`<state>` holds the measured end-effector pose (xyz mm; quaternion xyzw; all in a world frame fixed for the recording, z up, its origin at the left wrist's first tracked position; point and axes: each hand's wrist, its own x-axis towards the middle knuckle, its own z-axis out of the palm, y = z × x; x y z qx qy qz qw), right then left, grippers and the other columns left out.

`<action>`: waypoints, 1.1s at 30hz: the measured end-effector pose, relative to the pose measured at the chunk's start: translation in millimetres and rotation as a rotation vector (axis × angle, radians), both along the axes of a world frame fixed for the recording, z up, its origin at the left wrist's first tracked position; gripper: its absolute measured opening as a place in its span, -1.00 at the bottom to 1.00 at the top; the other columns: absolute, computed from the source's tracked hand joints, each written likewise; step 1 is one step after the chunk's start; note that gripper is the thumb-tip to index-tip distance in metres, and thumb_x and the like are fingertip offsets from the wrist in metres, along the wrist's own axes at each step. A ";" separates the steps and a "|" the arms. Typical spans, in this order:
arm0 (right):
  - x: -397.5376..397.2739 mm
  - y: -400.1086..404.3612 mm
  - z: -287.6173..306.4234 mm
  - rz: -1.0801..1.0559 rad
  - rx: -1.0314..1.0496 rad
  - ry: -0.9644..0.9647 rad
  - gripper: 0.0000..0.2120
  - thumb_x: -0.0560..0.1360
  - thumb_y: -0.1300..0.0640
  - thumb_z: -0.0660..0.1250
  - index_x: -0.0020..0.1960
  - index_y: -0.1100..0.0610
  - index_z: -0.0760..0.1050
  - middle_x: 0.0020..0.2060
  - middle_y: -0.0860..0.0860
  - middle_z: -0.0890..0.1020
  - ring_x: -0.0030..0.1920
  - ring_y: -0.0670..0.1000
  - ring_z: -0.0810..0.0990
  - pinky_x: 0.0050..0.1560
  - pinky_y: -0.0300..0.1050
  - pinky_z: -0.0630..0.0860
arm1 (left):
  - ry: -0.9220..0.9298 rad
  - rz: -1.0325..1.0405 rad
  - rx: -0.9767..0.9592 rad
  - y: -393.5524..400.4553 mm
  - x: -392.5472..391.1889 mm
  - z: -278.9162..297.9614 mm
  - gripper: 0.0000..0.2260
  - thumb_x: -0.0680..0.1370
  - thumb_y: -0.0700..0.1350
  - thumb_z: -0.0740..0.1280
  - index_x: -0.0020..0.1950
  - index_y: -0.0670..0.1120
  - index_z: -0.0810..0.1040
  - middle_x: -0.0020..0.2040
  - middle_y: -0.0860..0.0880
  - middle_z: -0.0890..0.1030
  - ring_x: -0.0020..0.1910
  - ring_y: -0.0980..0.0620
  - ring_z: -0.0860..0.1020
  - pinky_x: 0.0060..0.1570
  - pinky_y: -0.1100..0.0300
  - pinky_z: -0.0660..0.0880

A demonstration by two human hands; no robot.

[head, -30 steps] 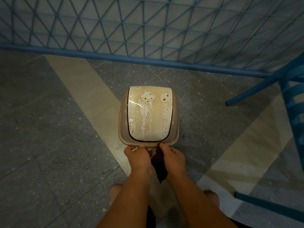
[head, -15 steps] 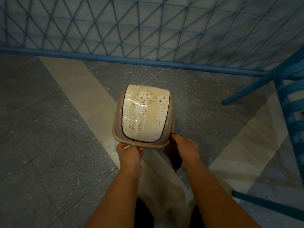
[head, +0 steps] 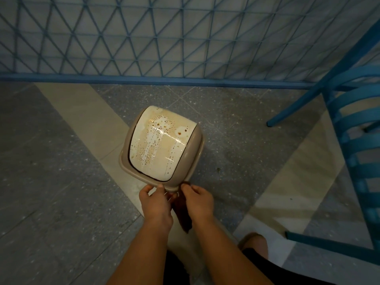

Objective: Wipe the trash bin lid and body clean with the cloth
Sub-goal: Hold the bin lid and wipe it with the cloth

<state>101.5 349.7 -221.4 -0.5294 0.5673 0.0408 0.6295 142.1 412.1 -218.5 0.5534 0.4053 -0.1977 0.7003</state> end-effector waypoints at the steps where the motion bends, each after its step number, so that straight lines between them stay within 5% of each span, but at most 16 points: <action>1: -0.7 0.1 -0.1 0.003 -0.002 0.002 -0.84 0.38 0.01 0.41 -0.20 0.10 0.65 -0.31 0.00 0.68 -0.25 -0.01 0.64 -0.15 -0.11 0.55 | 0.000 -0.011 0.002 -0.4 -0.1 0.7 -0.72 0.59 -0.26 0.24 0.28 -0.06 0.36 -0.06 -0.18 0.57 -0.06 -0.16 0.57 -0.13 0.08 0.56; 9: 26.6 -41.7 3.2 -0.033 -0.052 -0.003 -0.83 0.41 0.09 0.39 -0.35 0.07 0.53 -0.37 0.02 0.60 -0.31 -0.01 0.54 -0.21 -0.14 0.47 | -0.006 -0.072 0.001 2.3 0.5 2.5 -0.81 0.62 -0.25 0.19 0.17 -0.01 0.33 -0.11 -0.19 0.57 -0.12 -0.09 0.58 -0.07 0.08 0.53; 13: 60.8 -82.8 8.7 -0.040 -0.090 -0.018 -0.74 0.39 0.05 0.40 -0.39 0.15 0.46 -0.34 0.11 0.56 -0.21 0.09 0.55 -0.05 0.06 0.55 | 0.008 -0.082 0.029 2.2 1.4 0.3 -0.81 0.62 -0.22 0.20 0.17 0.02 0.34 -0.12 -0.17 0.57 -0.08 -0.09 0.57 -0.06 0.07 0.56; 17: 77.8 -100.3 14.0 -0.032 -0.061 0.013 -0.71 0.39 -0.01 0.43 -0.30 0.17 0.43 -0.24 0.08 0.56 -0.14 0.08 0.55 0.00 0.00 0.54 | 0.022 -0.080 0.015 3.0 2.3 1.5 -0.80 0.62 -0.21 0.21 0.20 0.01 0.35 -0.11 -0.17 0.57 -0.04 -0.11 0.58 0.04 0.01 0.56; 22: 53.5 -74.0 9.2 0.033 0.007 0.056 -0.72 0.39 -0.01 0.42 -0.30 0.18 0.46 -0.20 0.18 0.60 -0.06 0.15 0.59 0.12 0.12 0.53 | 0.015 -0.071 0.013 2.3 -0.3 0.7 -0.81 0.63 -0.20 0.21 0.21 0.00 0.35 -0.07 -0.17 0.58 -0.02 -0.11 0.58 -0.08 0.10 0.56; 27: 17.6 -30.2 4.7 0.056 0.082 0.072 -0.79 0.37 0.08 0.39 -0.40 0.09 0.45 -0.36 0.09 0.58 -0.30 0.05 0.52 -0.20 -0.09 0.49 | 0.010 -0.061 -0.022 0.7 -1.7 4.7 -0.80 0.62 -0.22 0.21 0.20 0.00 0.35 -0.06 -0.18 0.58 -0.09 -0.11 0.59 -0.13 0.13 0.56; 33: 11.7 -17.0 6.3 0.148 0.082 0.048 -0.86 0.36 0.10 0.38 -0.36 0.08 0.53 -0.44 0.02 0.57 -0.37 -0.01 0.51 -0.33 -0.18 0.46 | 0.006 -0.102 -0.035 4.3 5.6 3.2 -0.78 0.62 -0.25 0.20 0.23 -0.03 0.34 -0.06 -0.21 0.58 -0.03 -0.16 0.59 -0.09 0.10 0.57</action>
